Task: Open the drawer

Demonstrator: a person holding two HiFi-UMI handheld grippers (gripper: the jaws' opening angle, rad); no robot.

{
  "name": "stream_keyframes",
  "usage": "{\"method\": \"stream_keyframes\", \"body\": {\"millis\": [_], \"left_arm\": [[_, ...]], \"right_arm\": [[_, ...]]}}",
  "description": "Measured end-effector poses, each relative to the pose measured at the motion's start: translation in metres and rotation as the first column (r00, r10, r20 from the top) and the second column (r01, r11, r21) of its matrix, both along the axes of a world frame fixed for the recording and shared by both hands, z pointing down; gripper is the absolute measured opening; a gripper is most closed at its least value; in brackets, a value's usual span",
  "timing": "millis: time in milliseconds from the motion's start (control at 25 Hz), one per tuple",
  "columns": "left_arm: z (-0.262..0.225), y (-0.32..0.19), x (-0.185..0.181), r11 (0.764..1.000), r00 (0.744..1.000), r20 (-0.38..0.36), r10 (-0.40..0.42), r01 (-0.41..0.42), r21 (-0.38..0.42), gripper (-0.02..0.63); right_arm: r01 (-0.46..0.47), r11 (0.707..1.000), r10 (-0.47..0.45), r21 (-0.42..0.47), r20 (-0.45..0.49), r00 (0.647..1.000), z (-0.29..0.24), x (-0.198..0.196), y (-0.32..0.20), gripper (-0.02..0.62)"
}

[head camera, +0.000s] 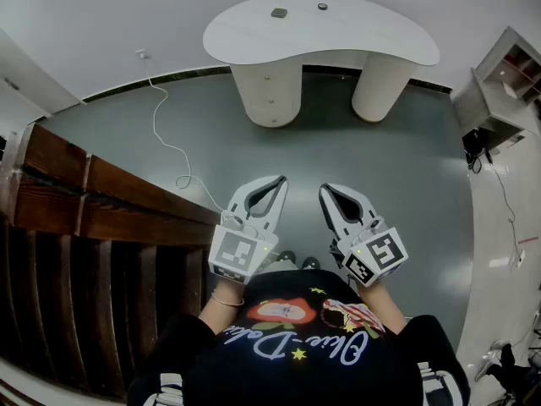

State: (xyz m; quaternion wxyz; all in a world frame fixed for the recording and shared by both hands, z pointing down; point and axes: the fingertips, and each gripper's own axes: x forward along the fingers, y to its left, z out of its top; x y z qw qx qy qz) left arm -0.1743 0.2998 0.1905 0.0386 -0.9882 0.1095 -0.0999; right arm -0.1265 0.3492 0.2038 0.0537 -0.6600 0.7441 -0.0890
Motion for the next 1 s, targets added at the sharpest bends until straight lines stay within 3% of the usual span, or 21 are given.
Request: {"method": "stream_keyframes", "body": {"millis": [520,1000], "left_arm": [[-0.005,0.008,0.015,1.0,1.0,0.008,-0.017,0.017,0.018,0.005],[0.007,0.043,0.031,1.0,1.0,-0.004,-0.014,0.014,-0.006,0.005]], "right_arm": [[0.0,0.998,-0.003,0.062,0.048,0.999,-0.009,0.027,0.005,0.0],[-0.01,0.999,0.008,0.033,0.067,0.998,0.013,0.051,0.04,0.0]]}}
